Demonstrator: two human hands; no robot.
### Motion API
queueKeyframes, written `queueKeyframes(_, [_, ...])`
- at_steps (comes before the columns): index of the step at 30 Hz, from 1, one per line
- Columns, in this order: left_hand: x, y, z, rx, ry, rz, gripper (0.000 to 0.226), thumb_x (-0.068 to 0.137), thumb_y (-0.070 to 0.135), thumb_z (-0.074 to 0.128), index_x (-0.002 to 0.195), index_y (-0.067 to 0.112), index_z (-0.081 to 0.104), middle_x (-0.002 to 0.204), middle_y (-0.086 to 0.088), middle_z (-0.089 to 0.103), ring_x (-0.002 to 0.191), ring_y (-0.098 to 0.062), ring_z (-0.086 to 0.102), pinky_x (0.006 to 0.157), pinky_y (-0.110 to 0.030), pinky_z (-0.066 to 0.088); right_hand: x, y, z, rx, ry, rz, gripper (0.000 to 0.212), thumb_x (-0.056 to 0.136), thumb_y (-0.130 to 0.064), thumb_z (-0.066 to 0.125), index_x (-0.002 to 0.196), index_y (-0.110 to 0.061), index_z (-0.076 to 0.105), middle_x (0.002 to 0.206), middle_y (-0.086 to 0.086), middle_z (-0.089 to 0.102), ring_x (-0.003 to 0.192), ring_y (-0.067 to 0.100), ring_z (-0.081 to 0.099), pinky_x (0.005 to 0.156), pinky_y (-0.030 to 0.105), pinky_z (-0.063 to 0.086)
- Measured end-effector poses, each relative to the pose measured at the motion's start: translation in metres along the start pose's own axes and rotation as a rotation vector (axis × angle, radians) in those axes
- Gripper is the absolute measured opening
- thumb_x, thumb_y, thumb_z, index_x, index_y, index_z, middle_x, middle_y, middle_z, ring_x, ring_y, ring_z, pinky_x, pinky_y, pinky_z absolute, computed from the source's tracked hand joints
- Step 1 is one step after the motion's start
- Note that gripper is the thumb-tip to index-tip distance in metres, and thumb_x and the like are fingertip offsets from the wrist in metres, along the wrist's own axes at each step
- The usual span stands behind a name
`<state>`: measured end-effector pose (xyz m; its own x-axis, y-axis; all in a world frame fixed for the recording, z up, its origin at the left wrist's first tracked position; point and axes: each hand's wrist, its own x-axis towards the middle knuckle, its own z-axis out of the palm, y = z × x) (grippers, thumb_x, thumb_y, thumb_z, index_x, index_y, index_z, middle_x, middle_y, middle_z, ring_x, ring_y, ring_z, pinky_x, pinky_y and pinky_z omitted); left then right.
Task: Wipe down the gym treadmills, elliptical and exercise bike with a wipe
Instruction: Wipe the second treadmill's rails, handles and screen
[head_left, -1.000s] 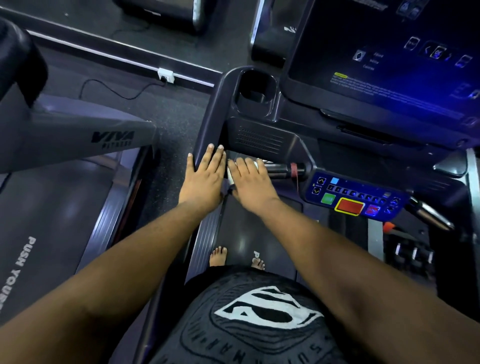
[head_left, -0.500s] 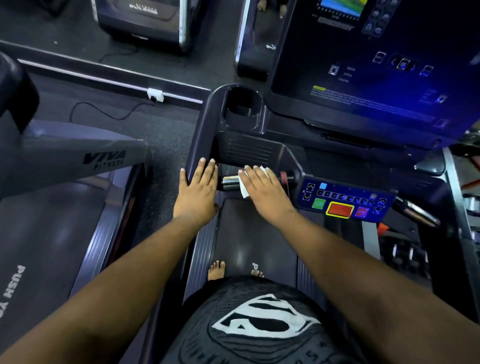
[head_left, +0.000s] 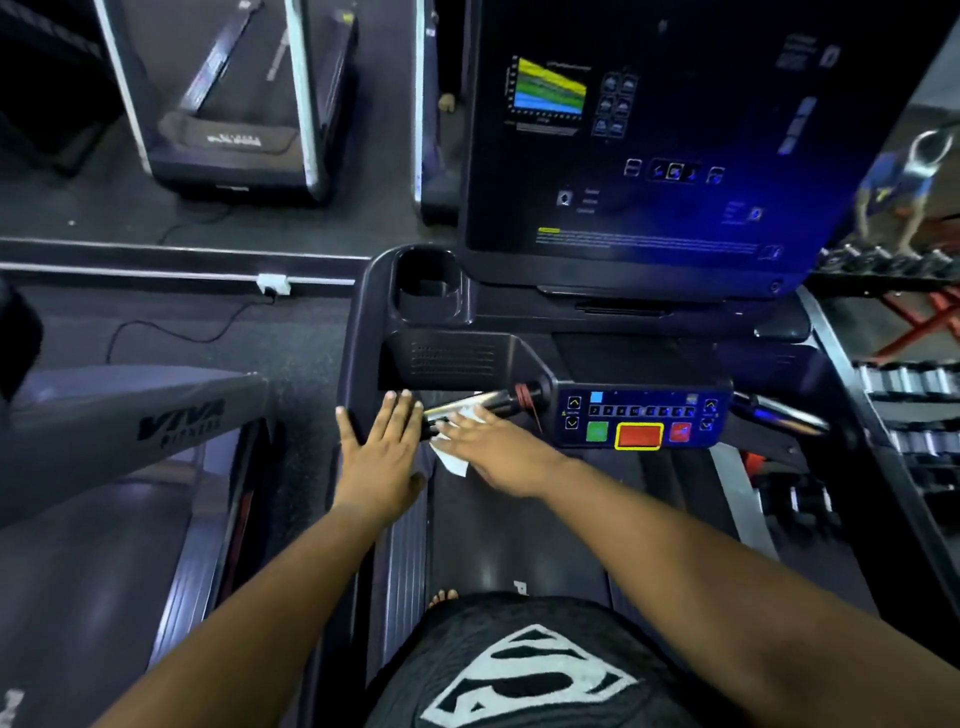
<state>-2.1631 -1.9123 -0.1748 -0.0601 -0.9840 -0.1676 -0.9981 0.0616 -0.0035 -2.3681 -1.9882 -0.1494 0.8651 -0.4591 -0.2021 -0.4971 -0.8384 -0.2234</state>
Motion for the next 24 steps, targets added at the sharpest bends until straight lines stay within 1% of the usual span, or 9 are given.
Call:
queueKeyframes(4, [0.012,0.025,-0.007,-0.073,-0.035,0.066,0.095,0.094,0.052,0.058,0.164,0.017,0.004,0.171,-0.001,-0.007,0.157,-0.018,-0.012,0.115,-0.075,-0.006,-0.049,0.012,-0.015,0.287,0.218,0.219,0.049,0.097,-0.006,0.051,0.144,-0.021,0.057,0.145,0.004,0.058,0.133,0.025,0.054,0.109,0.041,0.044])
queueKeyframes(6, [0.02,0.039,-0.012,-0.082,-0.041,0.095,0.093,0.097,0.055,0.053,0.164,0.019,-0.002,0.171,0.0,-0.011,0.157,-0.018,-0.015,0.117,-0.073,-0.006,-0.067,0.019,-0.023,0.358,0.405,0.354,0.048,0.093,-0.007,0.052,0.138,-0.02,0.062,0.136,0.003,0.065,0.122,0.027,0.062,0.099,0.042,0.052])
queueKeyframes(8, [0.029,0.052,-0.02,-0.112,-0.035,0.127,0.093,0.098,0.055,0.051,0.164,0.019,-0.004,0.171,-0.001,-0.012,0.157,-0.018,-0.015,0.119,-0.071,-0.005,-0.078,0.028,-0.027,0.371,0.593,0.436,0.049,0.088,-0.004,0.052,0.134,-0.018,0.064,0.135,0.003,0.066,0.121,0.025,0.063,0.099,0.043,0.053])
queueKeyframes(11, [0.043,0.079,-0.033,-0.123,-0.013,0.176,0.093,0.097,0.054,0.052,0.164,0.02,-0.004,0.171,0.001,-0.013,0.156,-0.016,-0.016,0.121,-0.067,-0.006,-0.09,0.053,-0.028,0.335,0.747,0.53,0.059,0.086,0.007,0.048,0.139,-0.016,0.061,0.147,0.004,0.056,0.137,0.019,0.05,0.118,0.037,0.037])
queueKeyframes(13, [0.052,0.092,-0.037,-0.139,0.004,0.192,0.095,0.097,0.053,0.054,0.163,0.019,-0.006,0.171,0.002,-0.013,0.156,-0.014,-0.015,0.121,-0.065,-0.006,-0.087,0.067,-0.025,0.221,0.729,0.554,0.063,0.087,0.008,0.046,0.146,-0.012,0.052,0.155,0.009,0.047,0.146,0.024,0.04,0.123,0.044,0.026])
queueKeyframes(15, [0.061,0.108,-0.039,-0.145,0.011,0.197,0.1,0.094,0.053,0.058,0.163,0.019,-0.006,0.171,0.003,-0.011,0.157,-0.014,-0.013,0.122,-0.065,-0.004,-0.085,0.076,-0.012,0.055,0.548,0.564,0.068,0.091,-0.001,0.05,0.157,-0.01,0.033,0.165,0.011,0.027,0.153,0.028,0.023,0.125,0.052,0.017])
queueKeyframes(18, [0.07,0.128,-0.038,-0.136,-0.038,0.187,0.108,0.091,0.056,0.06,0.162,0.018,-0.011,0.171,0.004,-0.011,0.157,-0.013,-0.012,0.122,-0.063,-0.002,-0.085,0.077,0.018,-0.161,0.353,0.57,0.083,0.098,-0.038,0.05,0.162,-0.01,0.005,0.17,0.01,-0.002,0.157,0.029,-0.001,0.125,0.056,0.008])
queueKeyframes(20, [0.074,0.138,-0.034,-0.141,-0.075,0.161,0.109,0.091,0.059,0.058,0.161,0.017,-0.016,0.171,0.004,-0.013,0.157,-0.014,-0.014,0.124,-0.061,0.0,-0.093,0.077,0.033,-0.213,0.329,0.544,0.095,0.095,-0.055,0.047,0.162,-0.009,-0.002,0.169,0.011,-0.009,0.156,0.029,-0.007,0.125,0.057,0.005])
queueKeyframes(24, [0.071,0.143,-0.03,-0.155,-0.086,0.117,0.113,0.089,0.058,0.058,0.159,0.014,-0.019,0.17,0.003,-0.016,0.156,-0.016,-0.017,0.124,-0.06,0.001,-0.114,0.079,0.062,-0.301,0.266,0.45,0.112,0.088,-0.072,0.051,0.161,-0.007,-0.004,0.169,0.013,-0.01,0.156,0.03,-0.007,0.125,0.057,0.005])
